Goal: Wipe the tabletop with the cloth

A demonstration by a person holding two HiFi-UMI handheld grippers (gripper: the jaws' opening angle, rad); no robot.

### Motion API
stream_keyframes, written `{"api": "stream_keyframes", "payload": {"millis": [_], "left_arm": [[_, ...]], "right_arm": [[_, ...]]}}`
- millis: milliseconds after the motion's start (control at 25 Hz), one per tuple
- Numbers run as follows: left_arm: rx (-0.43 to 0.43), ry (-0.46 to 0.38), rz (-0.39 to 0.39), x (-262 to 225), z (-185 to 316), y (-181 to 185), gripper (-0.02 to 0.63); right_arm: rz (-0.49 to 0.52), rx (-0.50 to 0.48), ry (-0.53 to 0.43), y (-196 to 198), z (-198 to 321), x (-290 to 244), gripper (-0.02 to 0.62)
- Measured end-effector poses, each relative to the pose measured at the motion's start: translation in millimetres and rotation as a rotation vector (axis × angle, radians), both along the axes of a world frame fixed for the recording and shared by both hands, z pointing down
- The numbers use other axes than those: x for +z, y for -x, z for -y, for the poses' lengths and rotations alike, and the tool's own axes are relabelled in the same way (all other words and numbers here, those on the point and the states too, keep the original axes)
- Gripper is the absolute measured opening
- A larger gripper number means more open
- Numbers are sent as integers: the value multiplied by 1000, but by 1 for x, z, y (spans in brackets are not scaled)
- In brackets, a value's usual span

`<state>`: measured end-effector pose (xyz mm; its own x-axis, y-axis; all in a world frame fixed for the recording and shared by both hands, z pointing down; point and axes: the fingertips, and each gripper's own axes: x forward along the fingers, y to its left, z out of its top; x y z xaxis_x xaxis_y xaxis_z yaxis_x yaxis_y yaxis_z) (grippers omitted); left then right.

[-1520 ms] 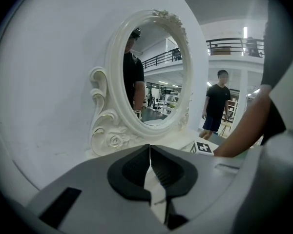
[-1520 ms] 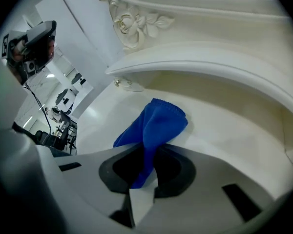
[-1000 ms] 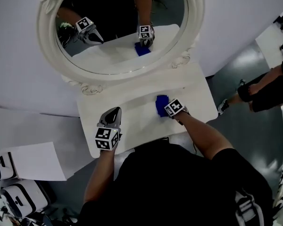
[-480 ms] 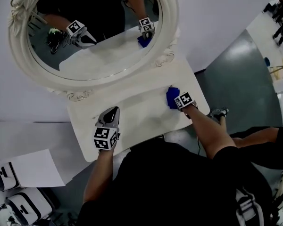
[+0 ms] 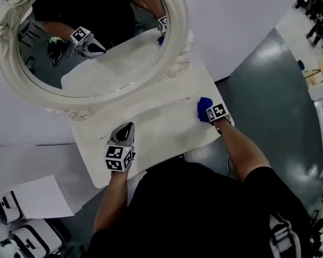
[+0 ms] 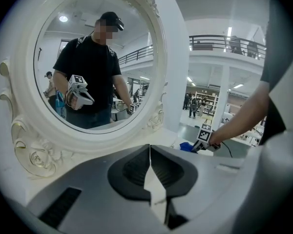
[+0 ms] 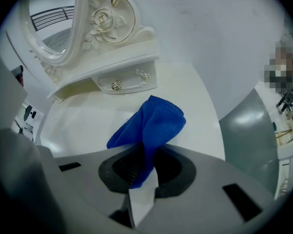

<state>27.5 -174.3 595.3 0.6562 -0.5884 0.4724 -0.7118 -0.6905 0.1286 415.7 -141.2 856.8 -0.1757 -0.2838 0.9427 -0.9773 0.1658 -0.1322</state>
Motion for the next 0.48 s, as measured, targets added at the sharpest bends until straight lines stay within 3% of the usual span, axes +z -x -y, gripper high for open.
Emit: {"api": "stream_keyframes", "payload": {"millis": [480], "left_arm": [[-41, -5, 1, -2, 2, 24, 14]], "right_arm": [[-45, -4, 43, -7, 1, 0, 48]]}}
